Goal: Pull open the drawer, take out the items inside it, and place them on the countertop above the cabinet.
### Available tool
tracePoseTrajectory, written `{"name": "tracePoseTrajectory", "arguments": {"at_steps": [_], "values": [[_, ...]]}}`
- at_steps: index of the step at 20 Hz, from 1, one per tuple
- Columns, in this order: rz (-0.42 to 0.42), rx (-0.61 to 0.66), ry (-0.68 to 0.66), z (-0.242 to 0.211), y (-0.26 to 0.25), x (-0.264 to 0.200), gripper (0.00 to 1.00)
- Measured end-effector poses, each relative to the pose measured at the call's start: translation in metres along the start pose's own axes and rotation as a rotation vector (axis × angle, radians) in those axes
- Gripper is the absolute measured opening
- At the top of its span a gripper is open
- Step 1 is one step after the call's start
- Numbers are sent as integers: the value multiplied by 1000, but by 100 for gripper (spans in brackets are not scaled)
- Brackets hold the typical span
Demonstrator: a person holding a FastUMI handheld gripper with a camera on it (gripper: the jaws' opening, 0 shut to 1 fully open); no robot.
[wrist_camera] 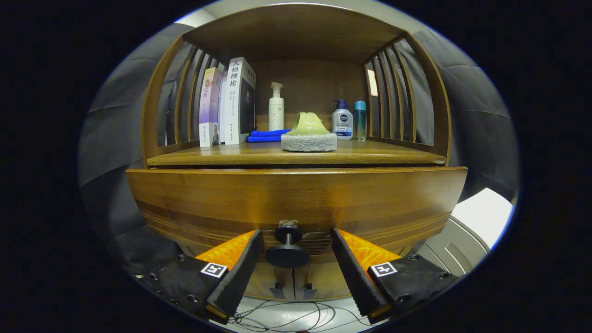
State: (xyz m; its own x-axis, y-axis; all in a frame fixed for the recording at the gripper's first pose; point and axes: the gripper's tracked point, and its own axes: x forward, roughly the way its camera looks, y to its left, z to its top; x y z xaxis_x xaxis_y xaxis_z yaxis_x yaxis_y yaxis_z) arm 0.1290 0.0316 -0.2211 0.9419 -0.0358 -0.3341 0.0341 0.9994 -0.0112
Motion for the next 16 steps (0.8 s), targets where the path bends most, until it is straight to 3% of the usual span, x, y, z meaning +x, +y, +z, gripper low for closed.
{"name": "tracePoseTrajectory", "arguments": {"at_steps": [16], "values": [[-2,11,-30,8,1,36,98]]}}
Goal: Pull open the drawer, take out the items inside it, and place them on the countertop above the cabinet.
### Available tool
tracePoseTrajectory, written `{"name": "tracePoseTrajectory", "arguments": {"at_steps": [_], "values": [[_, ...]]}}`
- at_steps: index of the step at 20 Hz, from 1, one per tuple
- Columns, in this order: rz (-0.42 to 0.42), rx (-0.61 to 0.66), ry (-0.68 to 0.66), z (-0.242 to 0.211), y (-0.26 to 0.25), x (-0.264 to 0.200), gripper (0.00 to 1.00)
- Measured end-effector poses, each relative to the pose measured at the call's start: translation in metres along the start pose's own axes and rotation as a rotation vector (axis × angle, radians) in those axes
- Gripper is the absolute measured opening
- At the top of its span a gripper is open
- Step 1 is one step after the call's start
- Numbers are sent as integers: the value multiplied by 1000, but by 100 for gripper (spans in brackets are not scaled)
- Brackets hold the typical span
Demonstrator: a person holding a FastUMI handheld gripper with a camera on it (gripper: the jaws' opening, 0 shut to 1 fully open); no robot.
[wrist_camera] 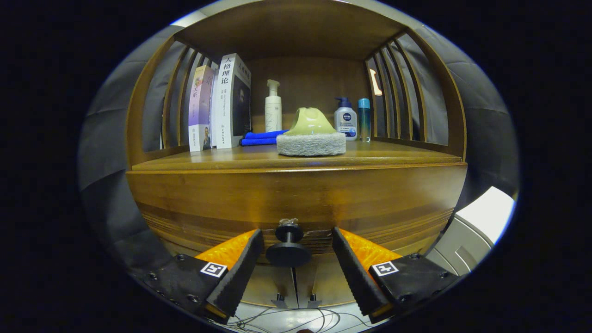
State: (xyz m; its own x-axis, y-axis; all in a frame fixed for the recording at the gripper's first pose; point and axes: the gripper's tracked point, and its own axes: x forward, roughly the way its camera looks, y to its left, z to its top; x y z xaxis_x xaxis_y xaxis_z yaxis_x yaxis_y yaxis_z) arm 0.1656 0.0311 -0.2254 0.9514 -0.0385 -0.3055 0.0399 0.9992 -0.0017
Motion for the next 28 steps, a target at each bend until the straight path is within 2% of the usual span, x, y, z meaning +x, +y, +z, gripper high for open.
{"name": "tracePoseTrajectory", "arguments": {"at_steps": [4,9,16,18,23,28], "values": [[-9,37,1,8,-6,-10,100],[24,70,-120,73,-8,-65,98],[77,-38,-295,143,-1,-160,97],[98,-58,-322,151,3,-181,98],[92,-69,-368,157,-3,-225,98],[96,13,-401,149,-13,-254,98]]}}
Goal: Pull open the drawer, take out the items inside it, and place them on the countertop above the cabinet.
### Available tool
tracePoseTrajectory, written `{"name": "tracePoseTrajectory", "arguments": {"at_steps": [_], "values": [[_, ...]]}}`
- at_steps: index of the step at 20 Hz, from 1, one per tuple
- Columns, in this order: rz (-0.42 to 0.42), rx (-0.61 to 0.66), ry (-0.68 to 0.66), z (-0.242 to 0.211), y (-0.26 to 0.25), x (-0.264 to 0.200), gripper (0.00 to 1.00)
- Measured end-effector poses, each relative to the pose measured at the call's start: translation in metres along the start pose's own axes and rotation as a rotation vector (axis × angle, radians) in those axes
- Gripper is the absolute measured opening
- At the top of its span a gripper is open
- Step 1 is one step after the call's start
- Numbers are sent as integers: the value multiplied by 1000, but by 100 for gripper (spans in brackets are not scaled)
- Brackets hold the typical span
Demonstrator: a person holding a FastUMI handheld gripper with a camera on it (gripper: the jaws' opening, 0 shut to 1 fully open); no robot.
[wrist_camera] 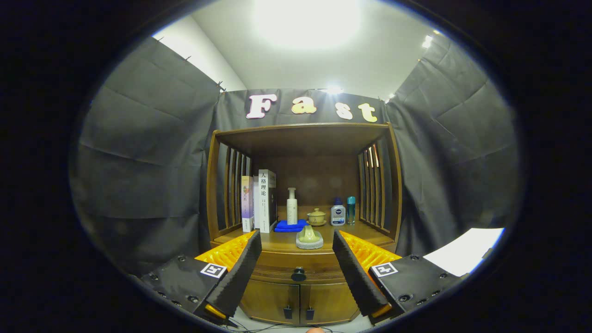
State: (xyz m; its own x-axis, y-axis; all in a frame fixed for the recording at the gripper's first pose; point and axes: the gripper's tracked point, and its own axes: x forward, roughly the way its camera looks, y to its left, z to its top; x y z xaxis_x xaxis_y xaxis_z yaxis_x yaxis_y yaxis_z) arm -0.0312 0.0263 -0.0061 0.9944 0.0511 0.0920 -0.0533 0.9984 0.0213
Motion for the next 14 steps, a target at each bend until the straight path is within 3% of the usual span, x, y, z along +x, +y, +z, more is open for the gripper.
{"name": "tracePoseTrajectory", "arguments": {"at_steps": [6,14], "values": [[-28,-27,40,-18,-16,-4,98],[-4,-39,105,-38,-10,0,98]]}}
